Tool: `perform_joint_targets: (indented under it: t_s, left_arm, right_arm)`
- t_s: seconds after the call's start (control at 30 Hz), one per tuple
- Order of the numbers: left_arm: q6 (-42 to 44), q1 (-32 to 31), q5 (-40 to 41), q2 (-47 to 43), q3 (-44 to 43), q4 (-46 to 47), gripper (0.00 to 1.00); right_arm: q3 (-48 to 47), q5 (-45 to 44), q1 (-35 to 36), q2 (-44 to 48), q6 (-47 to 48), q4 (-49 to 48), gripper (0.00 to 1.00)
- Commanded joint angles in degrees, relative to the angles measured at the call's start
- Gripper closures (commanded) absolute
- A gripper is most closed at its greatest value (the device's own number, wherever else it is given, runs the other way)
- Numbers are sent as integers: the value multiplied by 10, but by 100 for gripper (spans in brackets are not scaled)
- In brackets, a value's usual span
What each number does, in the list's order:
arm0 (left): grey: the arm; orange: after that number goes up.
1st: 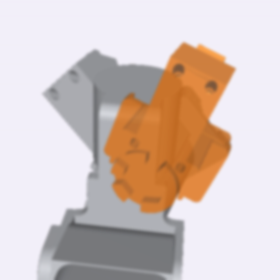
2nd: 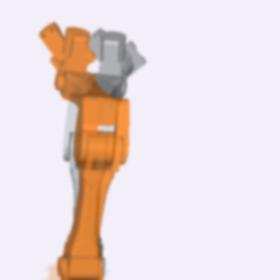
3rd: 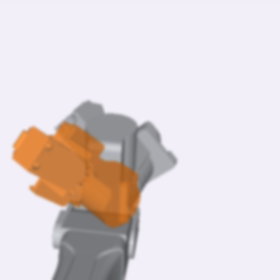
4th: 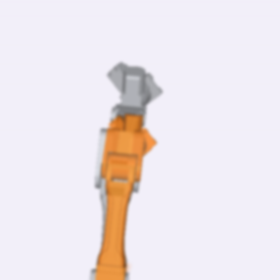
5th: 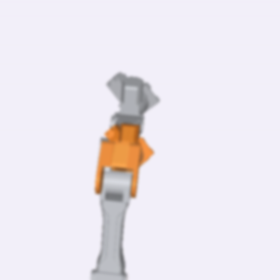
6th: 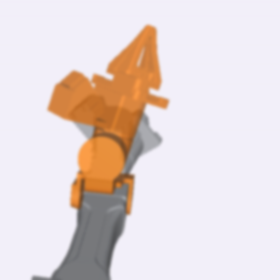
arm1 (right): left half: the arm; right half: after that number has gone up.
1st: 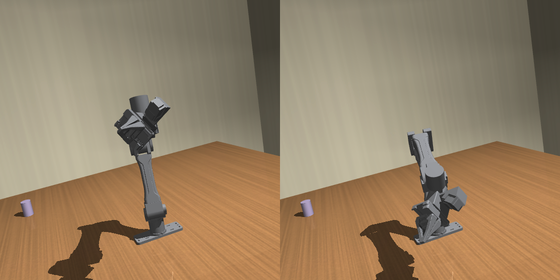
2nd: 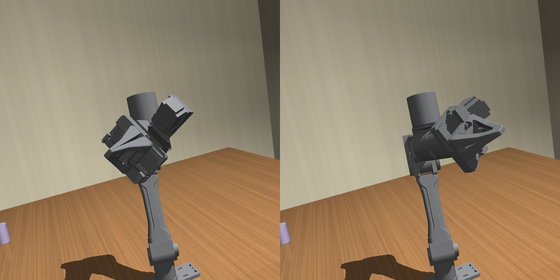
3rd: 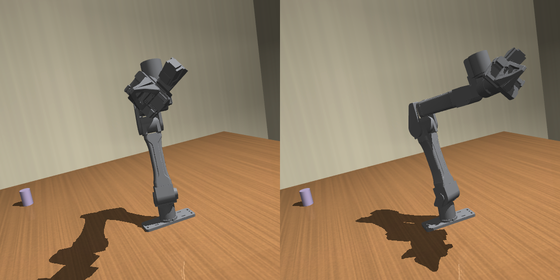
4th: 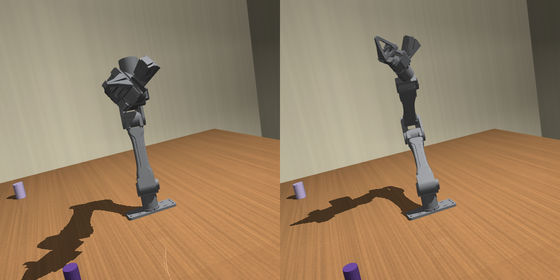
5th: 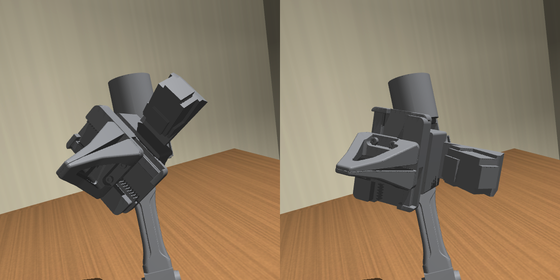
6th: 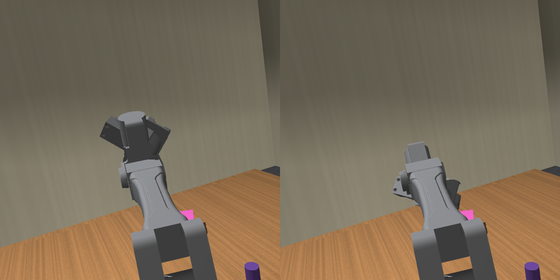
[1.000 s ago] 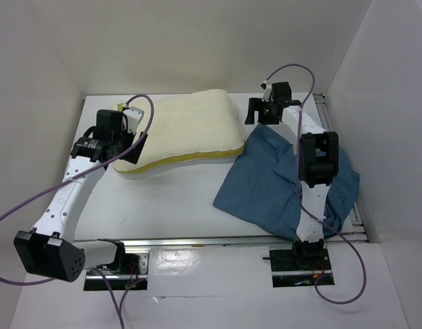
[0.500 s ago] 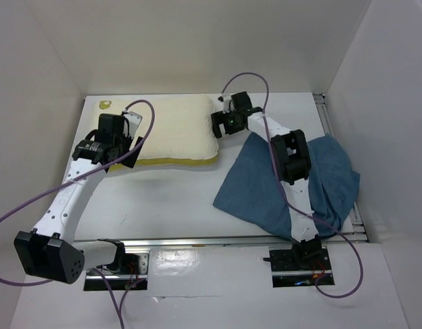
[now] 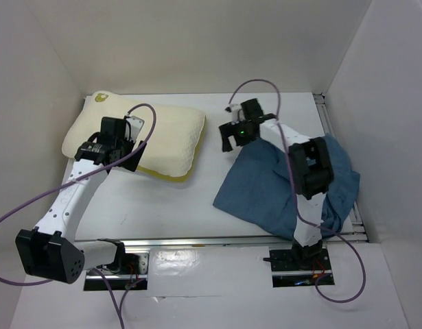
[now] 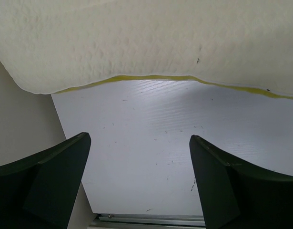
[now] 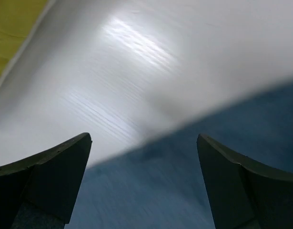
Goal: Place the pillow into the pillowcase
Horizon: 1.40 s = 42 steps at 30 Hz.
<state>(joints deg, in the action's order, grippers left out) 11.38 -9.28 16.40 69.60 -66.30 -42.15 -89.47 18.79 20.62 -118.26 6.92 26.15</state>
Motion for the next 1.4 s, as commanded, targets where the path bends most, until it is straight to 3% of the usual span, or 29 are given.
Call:
perform_joint_targets:
  t_s: [0.0, 0.2, 0.4, 0.8, 0.83, 0.97, 1.0, 1.07, 1.37]
  left_arm:
    - [-20, 2, -27, -8, 21, 8, 1]
    - [-26, 2, -53, 4, 35, 18, 1]
    - [-26, -3, -48, 31, 1, 29, 1]
    - [-32, -3, -39, 31, -16, 12, 1]
    - [-32, -3, -39, 31, -16, 12, 1]
    - [-32, -3, -39, 43, -22, 12, 1]
    - [-32, -3, -33, 43, -22, 12, 1]
    - [-32, -3, -33, 48, -22, 12, 1]
    - [-43, -3, -41, 59, -15, 7, 1]
  right_arm:
    - [32, -39, -73, 151, -2, 21, 0]
    - [105, -126, -119, 211, 13, -2, 6]
    - [96, -171, -138, 153, 0, 21, 8]
    - [72, -220, -199, 46, 24, -57, 14]
    - [72, -225, -199, 39, 29, -62, 18]
    - [59, -210, -204, -2, 42, -73, 64]
    - [46, -204, -204, -9, 42, -73, 85]
    - [28, -186, -204, -24, 42, -73, 98]
    - [-90, -119, -129, -98, 86, -95, 100]
